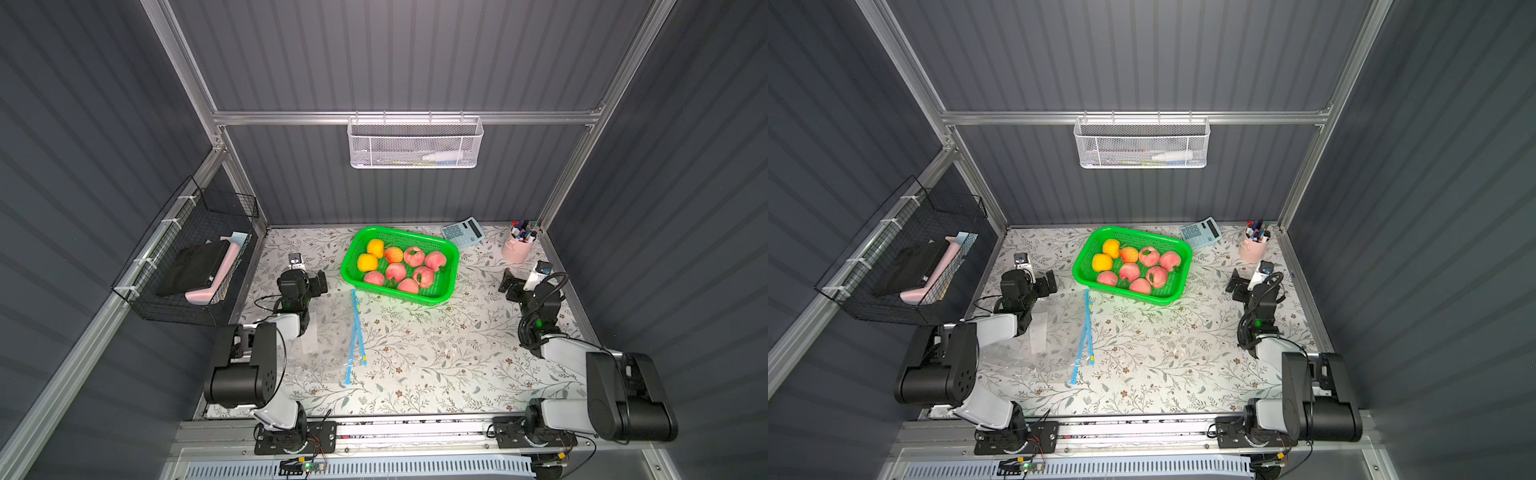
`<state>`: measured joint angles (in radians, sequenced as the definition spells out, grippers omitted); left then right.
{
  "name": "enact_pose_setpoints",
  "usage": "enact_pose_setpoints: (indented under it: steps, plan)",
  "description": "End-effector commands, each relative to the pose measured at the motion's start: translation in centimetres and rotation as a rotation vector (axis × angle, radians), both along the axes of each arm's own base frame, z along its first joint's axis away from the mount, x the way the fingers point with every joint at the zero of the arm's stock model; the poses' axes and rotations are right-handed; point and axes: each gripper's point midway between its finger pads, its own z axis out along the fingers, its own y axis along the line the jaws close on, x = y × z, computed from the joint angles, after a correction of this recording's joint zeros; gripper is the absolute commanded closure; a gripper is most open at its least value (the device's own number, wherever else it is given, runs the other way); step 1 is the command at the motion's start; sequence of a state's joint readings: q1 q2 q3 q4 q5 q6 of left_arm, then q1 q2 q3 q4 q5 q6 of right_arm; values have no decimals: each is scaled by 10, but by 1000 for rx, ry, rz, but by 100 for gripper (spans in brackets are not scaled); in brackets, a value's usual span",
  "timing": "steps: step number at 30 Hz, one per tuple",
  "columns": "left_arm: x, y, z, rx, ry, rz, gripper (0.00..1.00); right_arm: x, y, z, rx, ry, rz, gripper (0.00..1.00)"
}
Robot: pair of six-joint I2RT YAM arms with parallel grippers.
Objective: Place the peach in a zip-top bag and seal the zipper
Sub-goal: Adjust the basket at the center of the board.
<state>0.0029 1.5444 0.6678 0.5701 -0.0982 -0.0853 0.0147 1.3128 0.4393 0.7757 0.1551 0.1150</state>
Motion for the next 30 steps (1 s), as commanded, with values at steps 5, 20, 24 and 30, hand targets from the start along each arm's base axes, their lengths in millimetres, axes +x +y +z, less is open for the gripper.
enact_pose_setpoints:
  steps: [5, 20, 24, 30]
  plan:
    - [-24, -14, 21, -201, 162, 47, 0, -15, -5, -17, 247, 266, -127, 1]
    - [-60, -97, 38, -520, 436, -265, 0, -48, 115, -17, 603, 517, 271, 1]
    - [-51, -105, 31, -558, 454, -289, 0, -57, 165, -30, 693, 613, 425, 3]
    - [-17, -111, 17, -572, 497, -292, 0, -48, 202, -37, 724, 655, 502, 7]
